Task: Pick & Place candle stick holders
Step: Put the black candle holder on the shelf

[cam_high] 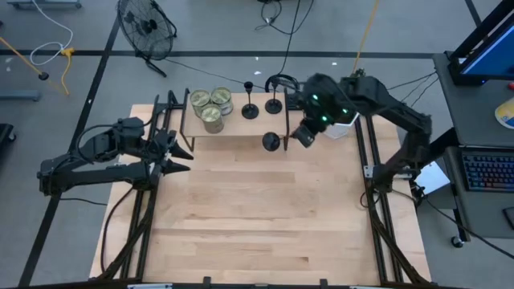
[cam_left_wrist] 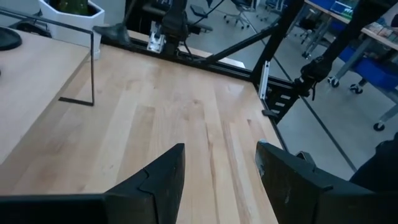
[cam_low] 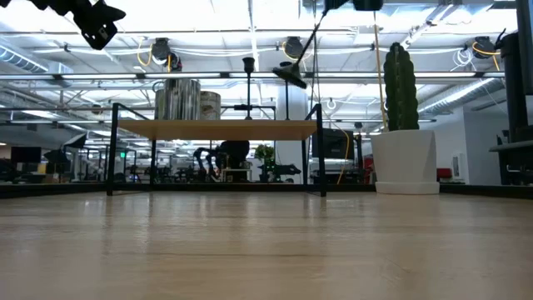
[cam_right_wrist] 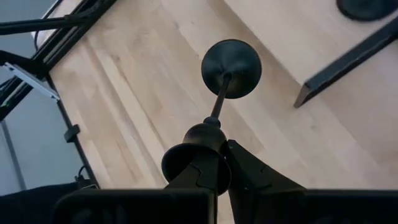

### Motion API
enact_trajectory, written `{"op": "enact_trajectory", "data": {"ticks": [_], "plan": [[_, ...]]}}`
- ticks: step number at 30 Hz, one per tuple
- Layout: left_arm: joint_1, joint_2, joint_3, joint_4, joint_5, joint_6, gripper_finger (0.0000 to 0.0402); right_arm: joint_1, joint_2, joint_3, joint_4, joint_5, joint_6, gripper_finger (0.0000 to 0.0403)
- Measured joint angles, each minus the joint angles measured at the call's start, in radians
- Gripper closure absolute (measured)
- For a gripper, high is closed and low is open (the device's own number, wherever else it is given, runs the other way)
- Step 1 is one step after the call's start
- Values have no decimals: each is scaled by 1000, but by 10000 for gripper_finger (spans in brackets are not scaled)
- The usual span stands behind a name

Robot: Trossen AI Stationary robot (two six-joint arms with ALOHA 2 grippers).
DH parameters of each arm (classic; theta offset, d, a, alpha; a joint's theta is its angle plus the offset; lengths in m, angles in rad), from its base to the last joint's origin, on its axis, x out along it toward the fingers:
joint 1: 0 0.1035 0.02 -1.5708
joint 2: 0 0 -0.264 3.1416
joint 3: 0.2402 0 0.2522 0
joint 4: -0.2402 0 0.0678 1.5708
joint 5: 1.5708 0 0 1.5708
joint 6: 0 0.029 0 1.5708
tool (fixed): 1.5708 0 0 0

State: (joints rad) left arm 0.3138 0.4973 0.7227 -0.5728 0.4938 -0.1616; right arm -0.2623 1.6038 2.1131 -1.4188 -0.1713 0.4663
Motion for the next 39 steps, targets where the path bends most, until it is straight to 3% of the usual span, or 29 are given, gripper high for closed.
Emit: {"op": "enact_trajectory", "data": {"ticks": [10, 39], "plan": [[0, 0, 0, 0, 12, 2, 197, -144, 150, 184, -57, -16, -122, 398], [0, 0, 0, 0, 13, -3, 197, -223, 258, 188, -18, -46, -202, 397]]}}
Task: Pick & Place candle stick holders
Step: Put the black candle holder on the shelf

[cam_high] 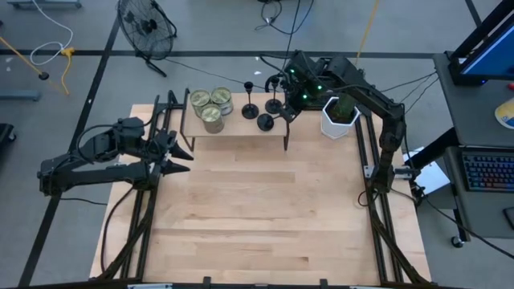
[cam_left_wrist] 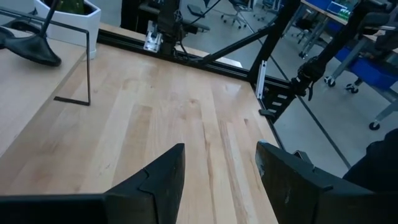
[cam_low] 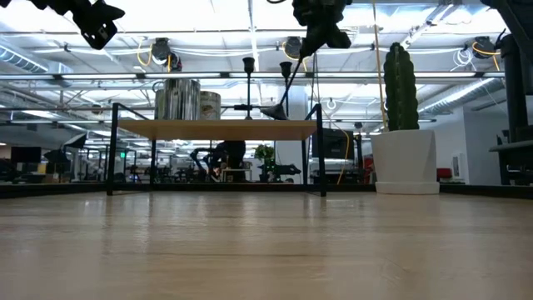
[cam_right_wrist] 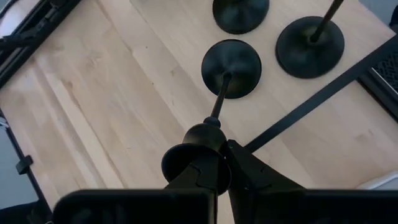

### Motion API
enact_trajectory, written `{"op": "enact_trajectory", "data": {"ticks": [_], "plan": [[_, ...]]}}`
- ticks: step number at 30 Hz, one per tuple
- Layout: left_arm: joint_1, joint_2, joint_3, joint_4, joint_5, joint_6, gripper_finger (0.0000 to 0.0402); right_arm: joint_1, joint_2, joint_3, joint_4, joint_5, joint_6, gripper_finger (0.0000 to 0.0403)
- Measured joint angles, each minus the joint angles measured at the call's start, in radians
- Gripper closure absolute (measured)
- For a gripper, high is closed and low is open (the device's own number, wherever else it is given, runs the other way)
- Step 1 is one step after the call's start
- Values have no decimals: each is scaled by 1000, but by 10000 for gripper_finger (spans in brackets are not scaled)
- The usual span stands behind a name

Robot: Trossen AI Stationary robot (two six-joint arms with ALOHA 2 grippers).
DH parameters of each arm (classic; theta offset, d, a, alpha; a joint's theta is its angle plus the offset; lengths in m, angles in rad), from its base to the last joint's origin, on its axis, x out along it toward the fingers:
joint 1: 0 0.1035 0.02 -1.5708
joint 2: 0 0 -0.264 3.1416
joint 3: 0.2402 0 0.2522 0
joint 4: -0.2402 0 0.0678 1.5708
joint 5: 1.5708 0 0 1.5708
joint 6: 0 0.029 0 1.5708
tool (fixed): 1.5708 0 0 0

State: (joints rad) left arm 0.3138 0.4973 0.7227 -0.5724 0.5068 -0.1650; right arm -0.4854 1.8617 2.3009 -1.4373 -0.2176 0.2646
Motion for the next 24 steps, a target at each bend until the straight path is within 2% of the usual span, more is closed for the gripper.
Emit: {"op": "enact_trajectory", "data": {"ticks": [24], "plan": [[0, 0, 0, 0, 0, 5, 197, -11, 0, 0, -16, 3, 12, 391]]}}
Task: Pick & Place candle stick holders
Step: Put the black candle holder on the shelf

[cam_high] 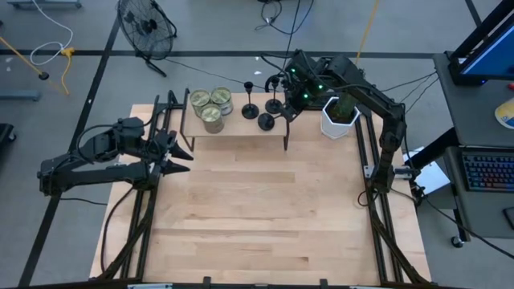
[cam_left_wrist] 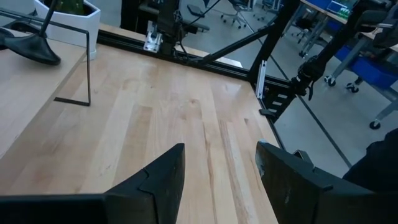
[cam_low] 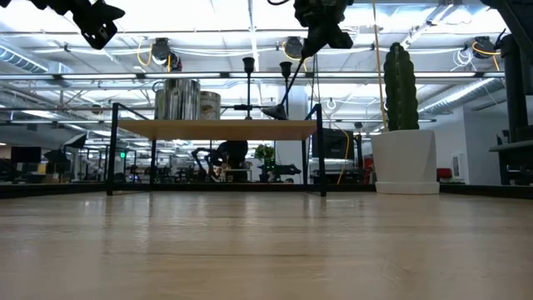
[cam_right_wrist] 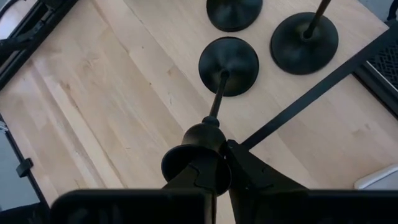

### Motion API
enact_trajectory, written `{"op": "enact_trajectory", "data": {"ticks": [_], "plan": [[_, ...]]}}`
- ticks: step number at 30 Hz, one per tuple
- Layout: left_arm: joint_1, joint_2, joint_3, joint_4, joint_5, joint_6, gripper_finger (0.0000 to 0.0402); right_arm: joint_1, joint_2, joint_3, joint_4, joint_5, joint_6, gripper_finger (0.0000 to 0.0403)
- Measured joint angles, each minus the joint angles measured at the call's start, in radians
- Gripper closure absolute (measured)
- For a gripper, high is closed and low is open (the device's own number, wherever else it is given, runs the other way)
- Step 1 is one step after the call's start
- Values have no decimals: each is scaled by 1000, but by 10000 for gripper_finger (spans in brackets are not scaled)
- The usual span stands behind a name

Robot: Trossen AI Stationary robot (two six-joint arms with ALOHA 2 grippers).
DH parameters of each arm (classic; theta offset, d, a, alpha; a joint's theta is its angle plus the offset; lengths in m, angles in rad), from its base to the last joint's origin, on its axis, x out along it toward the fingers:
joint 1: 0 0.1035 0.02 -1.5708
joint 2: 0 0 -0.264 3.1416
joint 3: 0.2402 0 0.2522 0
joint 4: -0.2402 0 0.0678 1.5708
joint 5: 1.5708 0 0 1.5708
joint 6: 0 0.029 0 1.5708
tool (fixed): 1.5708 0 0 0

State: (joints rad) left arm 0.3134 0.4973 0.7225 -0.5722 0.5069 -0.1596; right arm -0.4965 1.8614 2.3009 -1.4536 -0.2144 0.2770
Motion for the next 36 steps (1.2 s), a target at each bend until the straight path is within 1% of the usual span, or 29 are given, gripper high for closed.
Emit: {"op": "enact_trajectory", "data": {"ticks": [9, 16, 22, 30, 36], "plan": [[0, 0, 0, 0, 0, -1, 197, -2, 0, 0, 0, -1, 2, 390], [0, 0, 0, 0, 0, -2, 197, -6, 0, -1, 45, -52, -2, 390], [0, 0, 0, 0, 0, -2, 197, -18, -1, -1, 23, -50, -4, 390], [0, 0, 0, 0, 0, -2, 197, -34, -54, -1, -2, -50, 14, 390], [0, 0, 0, 0, 0, -3, 197, -34, -60, -1, -22, -50, 19, 390]]}}
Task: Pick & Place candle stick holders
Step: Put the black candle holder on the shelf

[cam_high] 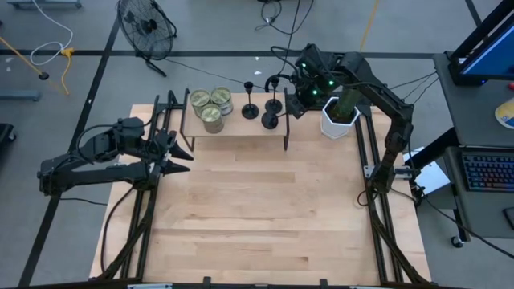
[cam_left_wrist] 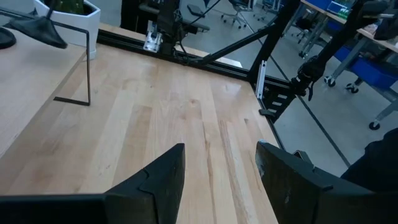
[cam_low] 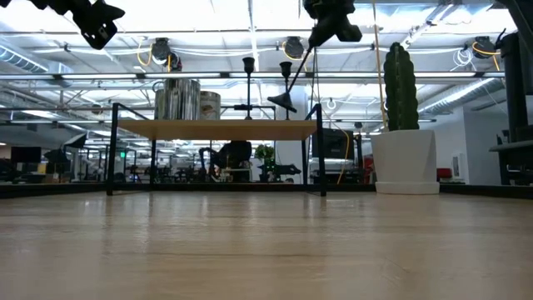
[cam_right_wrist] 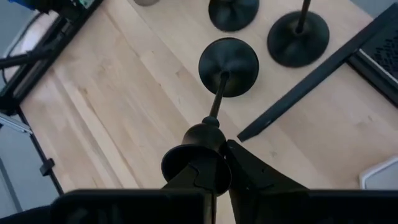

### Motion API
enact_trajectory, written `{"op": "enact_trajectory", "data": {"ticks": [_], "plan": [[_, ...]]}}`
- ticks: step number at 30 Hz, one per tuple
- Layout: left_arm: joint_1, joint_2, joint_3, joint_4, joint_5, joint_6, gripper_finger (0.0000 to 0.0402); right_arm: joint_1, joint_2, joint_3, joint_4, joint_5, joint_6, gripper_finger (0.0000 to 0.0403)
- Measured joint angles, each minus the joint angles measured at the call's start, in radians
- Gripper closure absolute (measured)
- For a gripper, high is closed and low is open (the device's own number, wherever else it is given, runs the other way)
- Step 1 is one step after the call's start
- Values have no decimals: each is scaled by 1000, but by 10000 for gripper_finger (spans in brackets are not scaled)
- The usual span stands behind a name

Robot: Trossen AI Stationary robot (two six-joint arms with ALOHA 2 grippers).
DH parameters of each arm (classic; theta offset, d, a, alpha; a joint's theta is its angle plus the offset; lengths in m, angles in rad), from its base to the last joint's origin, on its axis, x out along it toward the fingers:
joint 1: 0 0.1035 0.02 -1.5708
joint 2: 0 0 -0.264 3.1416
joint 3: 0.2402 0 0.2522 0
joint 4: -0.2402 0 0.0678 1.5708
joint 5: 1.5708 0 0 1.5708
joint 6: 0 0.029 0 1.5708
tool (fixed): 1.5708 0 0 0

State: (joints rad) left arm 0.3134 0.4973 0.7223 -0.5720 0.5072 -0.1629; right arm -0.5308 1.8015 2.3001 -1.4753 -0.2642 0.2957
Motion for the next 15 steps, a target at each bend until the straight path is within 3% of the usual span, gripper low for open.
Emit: {"op": "enact_trajectory", "data": {"ticks": [15], "plan": [[0, 0, 0, 0, 0, -9, 197, 0, 1, 0, 19, 55, -20, 390]]}}
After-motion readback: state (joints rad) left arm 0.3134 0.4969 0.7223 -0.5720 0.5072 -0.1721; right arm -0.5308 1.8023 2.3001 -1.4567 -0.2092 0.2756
